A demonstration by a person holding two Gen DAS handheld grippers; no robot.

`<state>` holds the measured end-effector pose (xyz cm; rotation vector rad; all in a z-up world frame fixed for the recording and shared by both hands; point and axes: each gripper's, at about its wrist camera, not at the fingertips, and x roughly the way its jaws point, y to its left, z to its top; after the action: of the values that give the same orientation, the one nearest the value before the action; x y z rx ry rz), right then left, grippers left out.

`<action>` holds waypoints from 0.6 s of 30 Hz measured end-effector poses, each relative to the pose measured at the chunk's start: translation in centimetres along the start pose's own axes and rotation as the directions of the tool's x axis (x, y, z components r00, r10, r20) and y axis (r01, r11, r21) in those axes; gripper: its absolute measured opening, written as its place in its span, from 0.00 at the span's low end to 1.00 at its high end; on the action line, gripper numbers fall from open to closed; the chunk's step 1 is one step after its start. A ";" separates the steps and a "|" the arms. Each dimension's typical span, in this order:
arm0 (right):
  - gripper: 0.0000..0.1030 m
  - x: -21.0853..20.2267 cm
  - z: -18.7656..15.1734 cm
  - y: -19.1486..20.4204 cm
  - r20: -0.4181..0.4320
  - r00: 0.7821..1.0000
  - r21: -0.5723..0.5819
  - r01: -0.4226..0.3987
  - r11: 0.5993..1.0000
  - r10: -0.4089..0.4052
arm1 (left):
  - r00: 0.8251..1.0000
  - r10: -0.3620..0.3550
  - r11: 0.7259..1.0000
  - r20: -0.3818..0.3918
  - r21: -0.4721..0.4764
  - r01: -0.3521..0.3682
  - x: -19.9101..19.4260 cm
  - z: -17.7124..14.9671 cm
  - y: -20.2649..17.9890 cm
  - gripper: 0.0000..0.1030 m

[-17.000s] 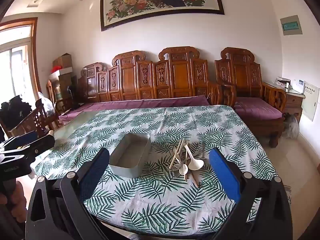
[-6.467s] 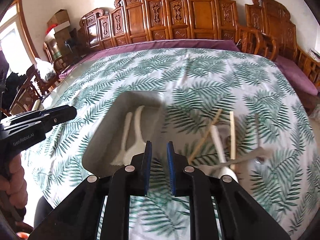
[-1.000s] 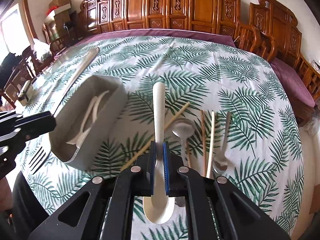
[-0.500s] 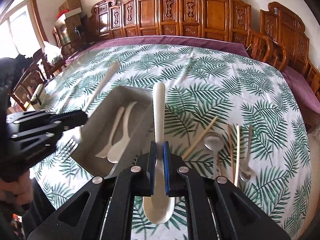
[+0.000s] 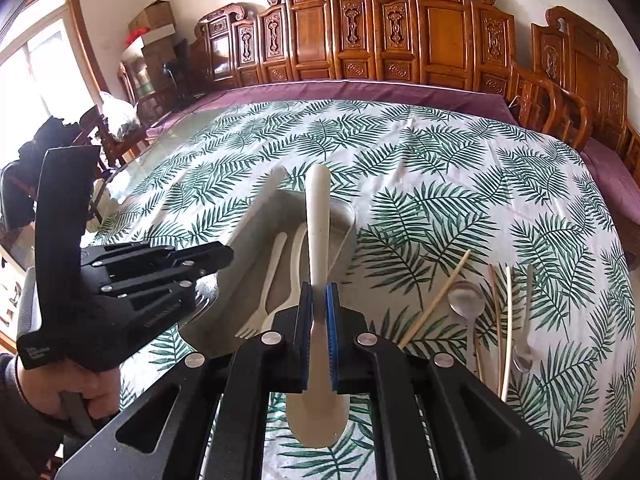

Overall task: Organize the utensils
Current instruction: 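Lower the metal fork into the tray and open the left tool while the right carries the spoon, then lower the white spoon into the grey tray and open the right tool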

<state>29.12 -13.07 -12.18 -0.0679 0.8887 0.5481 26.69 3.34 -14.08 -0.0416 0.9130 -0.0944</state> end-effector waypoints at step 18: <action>0.08 4.6 1.2 3.2 -0.046 0.998 0.021 -0.035 0.999 0.036 | 0.998 -0.007 0.999 0.064 -0.038 0.009 -2.9 -0.3 3.9 0.07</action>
<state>30.78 -8.01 -14.31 -0.0468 0.9418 0.5729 24.90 7.51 -12.27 -0.0835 0.8509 -0.0827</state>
